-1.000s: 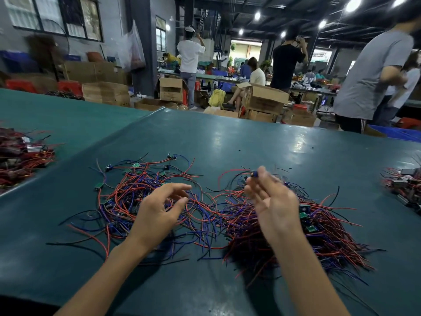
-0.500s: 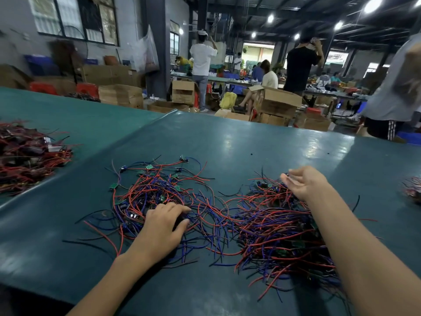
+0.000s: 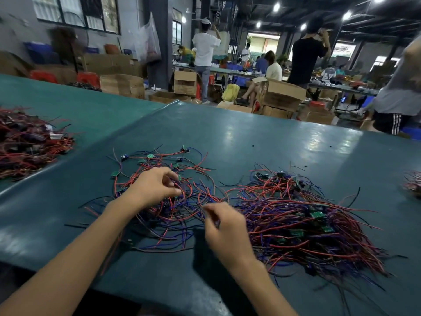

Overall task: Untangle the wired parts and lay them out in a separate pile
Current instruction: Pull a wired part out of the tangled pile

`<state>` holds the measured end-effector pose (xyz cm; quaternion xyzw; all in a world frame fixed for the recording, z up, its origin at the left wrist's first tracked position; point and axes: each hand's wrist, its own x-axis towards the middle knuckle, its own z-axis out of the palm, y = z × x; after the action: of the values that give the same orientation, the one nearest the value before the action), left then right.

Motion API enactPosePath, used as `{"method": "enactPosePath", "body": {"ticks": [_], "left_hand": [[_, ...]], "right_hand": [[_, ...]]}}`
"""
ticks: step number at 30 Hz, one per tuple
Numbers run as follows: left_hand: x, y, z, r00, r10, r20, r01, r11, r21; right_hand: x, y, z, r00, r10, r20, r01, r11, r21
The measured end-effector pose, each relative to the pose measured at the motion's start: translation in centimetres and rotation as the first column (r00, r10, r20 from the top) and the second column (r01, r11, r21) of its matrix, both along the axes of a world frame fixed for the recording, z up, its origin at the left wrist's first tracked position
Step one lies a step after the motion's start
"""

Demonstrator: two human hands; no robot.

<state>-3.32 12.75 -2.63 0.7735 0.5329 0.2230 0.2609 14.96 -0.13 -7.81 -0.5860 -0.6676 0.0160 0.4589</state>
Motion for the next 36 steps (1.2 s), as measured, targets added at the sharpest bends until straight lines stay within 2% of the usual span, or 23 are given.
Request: {"method": "enactPosePath", "body": {"ticks": [3, 6, 9, 14, 17, 21, 24, 29, 36], "left_hand": [[-0.2, -0.2, -1.4, 0.973, -0.114, -0.202, 0.109, 0.993, -0.033], [-0.3, -0.5, -2.6, 0.971, -0.053, -0.232, 0.079, 0.991, 0.104], [0.1, -0.2, -2.4, 0.99, 0.06, -0.13, -0.037, 0.984, 0.172], [1.9, 0.5, -1.6, 0.91, 0.098, -0.402, -0.056, 0.992, 0.115], [2.7, 1.2, -1.4, 0.893, 0.112, -0.435, -0.074, 0.992, 0.102], [2.9, 1.3, -1.2, 0.843, 0.016, -0.538, -0.008, 1.0, 0.016], [3.1, 1.4, -1.6, 0.86, 0.043, -0.508, -0.027, 0.999, 0.039], [3.7, 0.8, -1.6, 0.837, 0.096, -0.538, -0.05, 0.994, 0.099], [2.5, 0.2, 2.1, 0.902, 0.192, -0.388, -0.134, 0.976, 0.171]], "right_hand": [[-0.7, -0.9, -2.0, 0.959, 0.105, 0.262, -0.161, 0.967, 0.2], [-1.3, -1.0, -2.3, 0.92, 0.081, 0.384, -0.204, 0.934, 0.292], [-0.9, -1.1, -2.3, 0.931, 0.076, 0.358, -0.187, 0.94, 0.286], [-0.2, -1.3, -2.0, 0.953, 0.038, 0.302, -0.135, 0.942, 0.308], [-0.3, -1.4, -1.8, 0.952, 0.05, 0.302, -0.141, 0.947, 0.288], [-0.2, -1.4, -1.7, 0.954, 0.056, 0.293, -0.139, 0.953, 0.268], [-0.2, -1.5, -1.7, 0.954, 0.057, 0.294, -0.133, 0.96, 0.246], [-0.3, -1.5, -1.6, 0.95, 0.054, 0.307, -0.129, 0.964, 0.23], [-0.4, -1.4, -1.6, 0.948, 0.043, 0.315, -0.122, 0.964, 0.236]]}}
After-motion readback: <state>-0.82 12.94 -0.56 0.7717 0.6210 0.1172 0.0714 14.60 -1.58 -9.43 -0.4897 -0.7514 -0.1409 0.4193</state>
